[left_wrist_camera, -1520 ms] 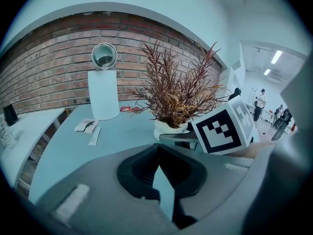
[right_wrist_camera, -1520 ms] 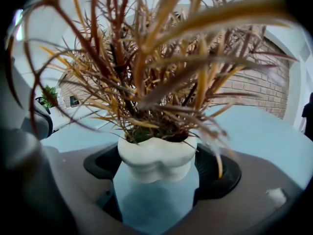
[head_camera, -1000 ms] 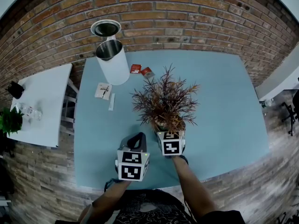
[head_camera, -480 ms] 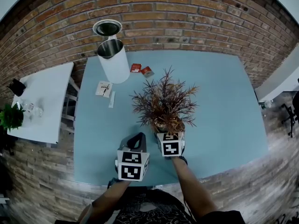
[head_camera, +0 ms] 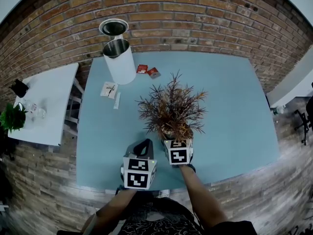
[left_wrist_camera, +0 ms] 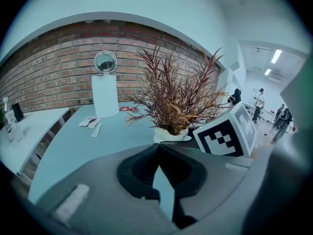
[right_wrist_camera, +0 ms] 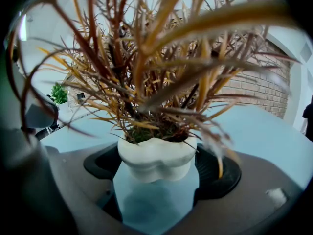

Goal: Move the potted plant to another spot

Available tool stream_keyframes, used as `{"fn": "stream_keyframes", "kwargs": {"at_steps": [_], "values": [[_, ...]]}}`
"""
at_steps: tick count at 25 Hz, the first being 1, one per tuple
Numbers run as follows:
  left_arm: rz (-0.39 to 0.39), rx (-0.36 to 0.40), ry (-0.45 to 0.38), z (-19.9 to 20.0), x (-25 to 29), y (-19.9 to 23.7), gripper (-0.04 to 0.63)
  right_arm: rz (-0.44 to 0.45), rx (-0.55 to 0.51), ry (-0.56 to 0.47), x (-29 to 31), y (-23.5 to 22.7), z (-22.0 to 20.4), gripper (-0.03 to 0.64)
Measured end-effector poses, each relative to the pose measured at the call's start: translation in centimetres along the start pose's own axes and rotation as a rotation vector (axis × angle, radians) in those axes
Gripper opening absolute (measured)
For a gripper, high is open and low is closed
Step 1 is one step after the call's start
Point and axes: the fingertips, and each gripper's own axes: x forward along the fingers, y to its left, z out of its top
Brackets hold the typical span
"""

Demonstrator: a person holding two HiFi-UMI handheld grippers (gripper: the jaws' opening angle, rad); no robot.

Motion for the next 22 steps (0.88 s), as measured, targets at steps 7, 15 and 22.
{"fn": "stream_keyframes", "kwargs": {"at_steps": [7,15,22], "values": [[-0.011,0.015,-0.003,0.2,0.4,0.0,-0.002,-0.008,0.003,-0.002,0.1,0.1,0.0,0.468],[-0.017,0.03,-0.012,0.5,0.9,0.2,-0.002,-0.013,0.008,-0.004,0.3,0.2,-0.2,0.468],[-0.019,0.037,-0.015,0.5,1.2,0.3,-0.002,-0.02,0.006,-0.006,0.4,0.2,-0.3,0.468]]}}
